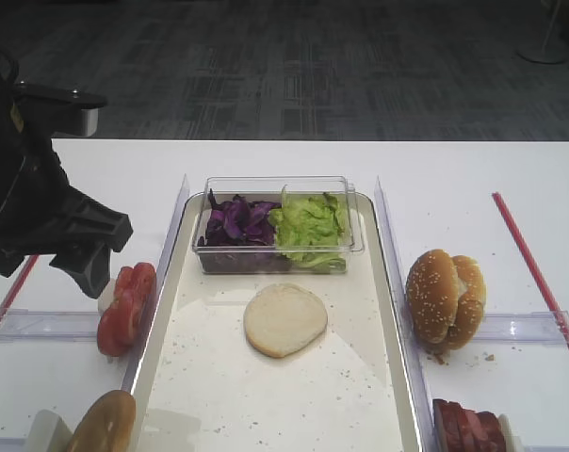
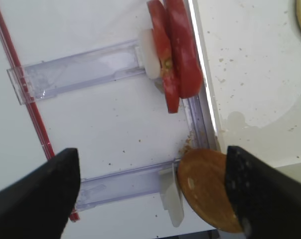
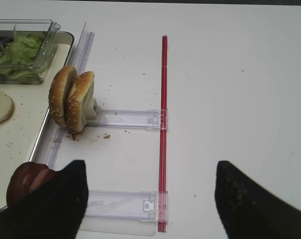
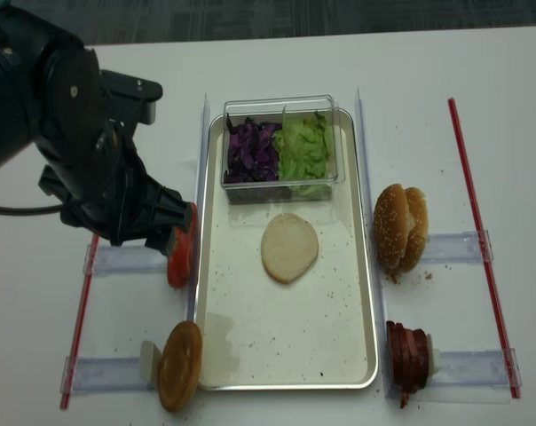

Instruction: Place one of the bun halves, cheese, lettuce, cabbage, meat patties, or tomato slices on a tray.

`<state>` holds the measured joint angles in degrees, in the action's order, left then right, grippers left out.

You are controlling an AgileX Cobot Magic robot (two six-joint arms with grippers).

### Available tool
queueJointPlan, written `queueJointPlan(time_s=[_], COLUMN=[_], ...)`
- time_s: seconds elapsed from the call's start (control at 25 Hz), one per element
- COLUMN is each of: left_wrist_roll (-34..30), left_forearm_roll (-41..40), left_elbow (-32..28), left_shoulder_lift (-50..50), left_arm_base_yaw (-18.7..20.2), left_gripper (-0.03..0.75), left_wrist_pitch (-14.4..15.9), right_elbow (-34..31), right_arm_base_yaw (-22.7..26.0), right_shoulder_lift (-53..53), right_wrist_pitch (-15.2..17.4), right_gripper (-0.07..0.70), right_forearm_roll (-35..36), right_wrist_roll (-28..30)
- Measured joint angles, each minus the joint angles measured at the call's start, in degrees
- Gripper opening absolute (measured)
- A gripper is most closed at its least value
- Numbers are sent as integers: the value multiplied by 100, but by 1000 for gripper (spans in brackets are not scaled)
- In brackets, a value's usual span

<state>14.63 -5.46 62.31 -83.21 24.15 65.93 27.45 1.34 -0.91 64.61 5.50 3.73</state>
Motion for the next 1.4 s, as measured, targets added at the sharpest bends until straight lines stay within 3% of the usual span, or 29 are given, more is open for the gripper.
queueJointPlan(time_s=[0.76,1.4], left_wrist_roll=[29,-579], left_forearm_roll=[0,-90], left_elbow=[0,0], left_shoulder_lift=[0,0], left_arm_base_yaw=[-64,-1620], left_gripper=[546,546], left_wrist_pitch=[59,277], right_elbow=[0,0], right_arm_base_yaw=[0,0], right_shoulder_lift=[0,0], right_wrist_pitch=[0,0], right_gripper=[552,552], right_forearm_roll=[0,0], right_wrist_roll=[-10,-10])
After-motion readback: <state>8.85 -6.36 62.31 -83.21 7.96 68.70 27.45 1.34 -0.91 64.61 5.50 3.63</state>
